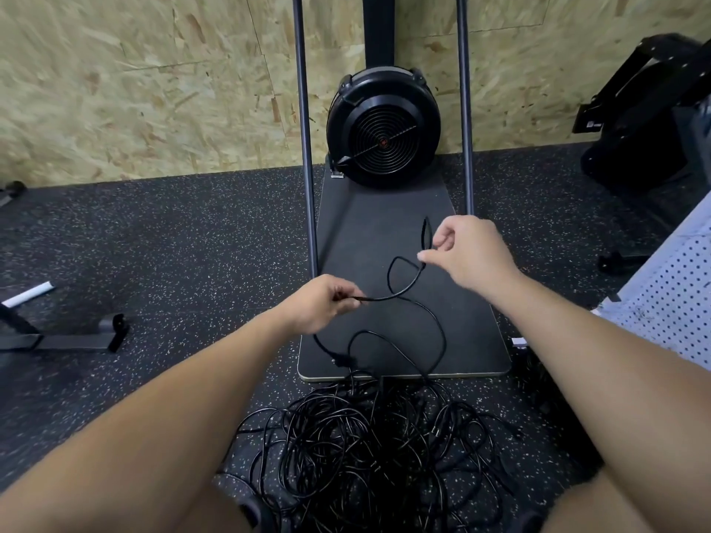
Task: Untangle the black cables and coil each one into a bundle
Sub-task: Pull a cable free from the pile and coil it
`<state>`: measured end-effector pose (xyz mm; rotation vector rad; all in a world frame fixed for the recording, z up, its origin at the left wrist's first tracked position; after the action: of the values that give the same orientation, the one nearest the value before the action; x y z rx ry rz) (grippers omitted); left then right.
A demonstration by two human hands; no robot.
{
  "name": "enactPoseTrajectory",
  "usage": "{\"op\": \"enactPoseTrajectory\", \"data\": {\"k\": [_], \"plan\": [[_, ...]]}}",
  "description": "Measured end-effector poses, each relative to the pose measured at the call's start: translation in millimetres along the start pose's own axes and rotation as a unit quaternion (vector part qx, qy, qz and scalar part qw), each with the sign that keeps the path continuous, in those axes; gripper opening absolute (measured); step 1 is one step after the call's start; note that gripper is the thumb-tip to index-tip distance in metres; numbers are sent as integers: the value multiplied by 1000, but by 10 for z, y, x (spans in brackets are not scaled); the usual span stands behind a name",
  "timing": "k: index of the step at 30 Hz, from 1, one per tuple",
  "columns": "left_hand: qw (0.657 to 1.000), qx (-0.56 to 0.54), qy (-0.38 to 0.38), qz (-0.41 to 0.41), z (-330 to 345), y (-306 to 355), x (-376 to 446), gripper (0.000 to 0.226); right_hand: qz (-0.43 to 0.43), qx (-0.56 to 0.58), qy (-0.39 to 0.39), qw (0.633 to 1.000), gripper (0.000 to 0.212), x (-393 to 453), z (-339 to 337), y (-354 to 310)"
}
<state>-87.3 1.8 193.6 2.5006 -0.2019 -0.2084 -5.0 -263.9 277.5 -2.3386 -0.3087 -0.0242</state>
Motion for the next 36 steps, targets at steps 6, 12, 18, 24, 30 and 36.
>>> {"op": "enactPoseTrajectory", "data": {"k": [6, 12, 18, 24, 30, 36], "plan": [[999, -10, 22, 32, -52, 257, 5, 13, -159, -61, -185, 968, 42, -203, 435, -181], [999, 14, 36, 14, -151, 251, 1, 11, -177, -150, -251, 940, 29, -252, 592, -182], [997, 52, 9, -53, -182, -77, -125, 18, -140, -169, -190, 957, 39, -166, 200, -83], [994, -79, 9, -69, -190, -56, -127, 31, -64, -201, -151, 966, 42, -90, 208, 164], [901, -421, 31, -99, -178, 107, -69, 19, -24, -205, -175, 963, 49, -148, 410, 310], [853, -511, 29, -105, -106, 360, -6, 36, -48, -269, -229, 934, 39, -354, 695, 118]]}}
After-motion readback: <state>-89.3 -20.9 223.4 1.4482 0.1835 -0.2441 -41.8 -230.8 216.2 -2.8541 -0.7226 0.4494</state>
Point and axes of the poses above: each hand's wrist, its own x-axis towards the middle knuckle, its own z-axis out of the palm, y = z × x, the point moved 6 cm from there along x, towards the middle knuckle, and after that the axes turned 7 degrees about x, right-handed, at the moved point
